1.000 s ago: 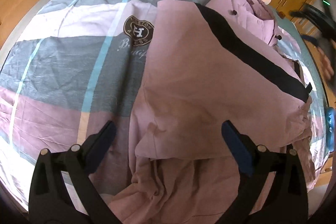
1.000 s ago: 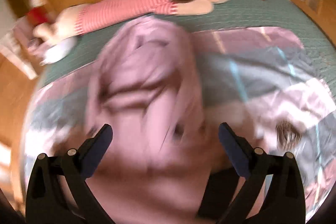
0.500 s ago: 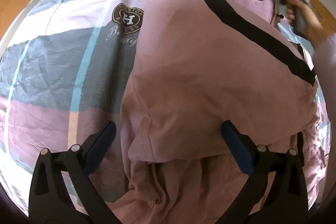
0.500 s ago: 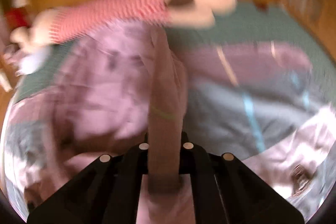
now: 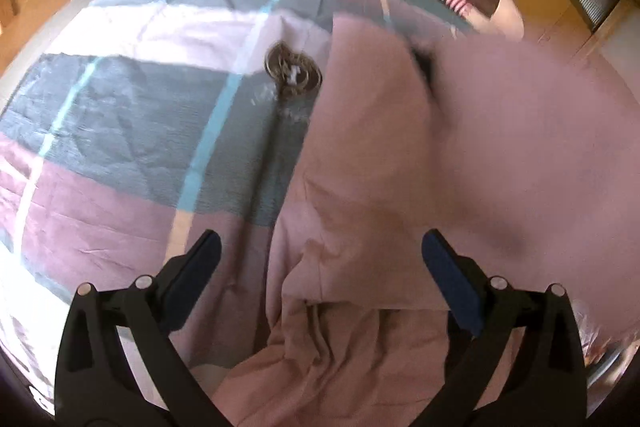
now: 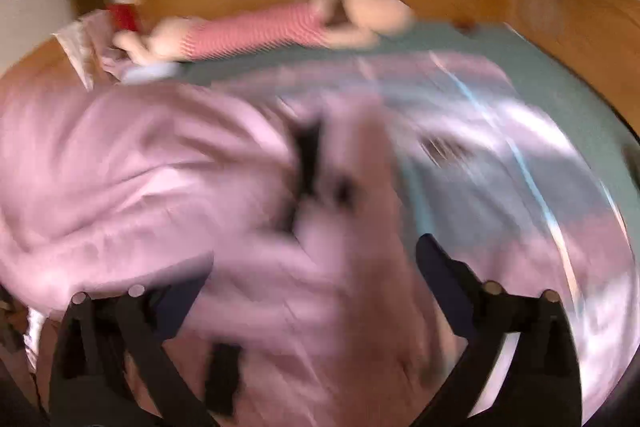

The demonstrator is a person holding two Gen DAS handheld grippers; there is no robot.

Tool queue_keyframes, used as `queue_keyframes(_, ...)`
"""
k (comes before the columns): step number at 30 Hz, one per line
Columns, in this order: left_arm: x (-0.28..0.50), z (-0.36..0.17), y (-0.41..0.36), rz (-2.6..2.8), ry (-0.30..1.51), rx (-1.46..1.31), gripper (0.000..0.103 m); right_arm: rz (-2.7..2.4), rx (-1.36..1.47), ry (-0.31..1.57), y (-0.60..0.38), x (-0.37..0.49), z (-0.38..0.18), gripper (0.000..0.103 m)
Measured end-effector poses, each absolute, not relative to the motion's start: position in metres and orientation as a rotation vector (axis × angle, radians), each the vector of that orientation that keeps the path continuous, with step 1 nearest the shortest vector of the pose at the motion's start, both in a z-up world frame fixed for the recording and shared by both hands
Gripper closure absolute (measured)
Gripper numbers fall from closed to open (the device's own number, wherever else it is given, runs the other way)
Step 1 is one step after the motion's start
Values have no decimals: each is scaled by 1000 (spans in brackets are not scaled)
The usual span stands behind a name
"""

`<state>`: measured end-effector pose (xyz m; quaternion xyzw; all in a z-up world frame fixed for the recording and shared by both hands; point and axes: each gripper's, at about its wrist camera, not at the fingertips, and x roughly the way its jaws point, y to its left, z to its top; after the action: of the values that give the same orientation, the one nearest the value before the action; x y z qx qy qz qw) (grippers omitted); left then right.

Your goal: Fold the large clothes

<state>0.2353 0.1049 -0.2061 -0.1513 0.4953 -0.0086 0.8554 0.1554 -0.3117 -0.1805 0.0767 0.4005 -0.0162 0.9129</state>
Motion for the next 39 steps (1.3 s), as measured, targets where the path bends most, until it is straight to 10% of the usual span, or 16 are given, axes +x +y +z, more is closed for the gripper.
queue_keyframes(16, 220, -206, 56, -154, 1061, -211, 2, 162, 683, 1066, -205, 173, -175, 5)
queue_keyframes(18, 218, -206, 46, -170, 1059, -184, 2, 112, 606, 1099, -196, 185, -183, 67)
queue_keyframes(22, 215, -201, 37, -196, 1046, -149, 2, 148, 484, 912, -182, 156, -147, 89)
queue_keyframes(26, 212, -197, 37, -206, 1031, -156, 2, 149, 363, 702, -190, 106, -102, 91)
queue_keyframes(31, 213, -200, 39, -181, 1027, -183, 2, 21, 196, 935, -199, 98, -173, 87)
queue_keyframes(36, 212, -201, 35, -196, 1020, -184, 2, 13, 101, 982, -185, 81, -207, 23)
queue_keyframes(39, 209, -202, 25, -209, 1014, -161, 2, -16, 144, 899, -200, 68, -178, 22)
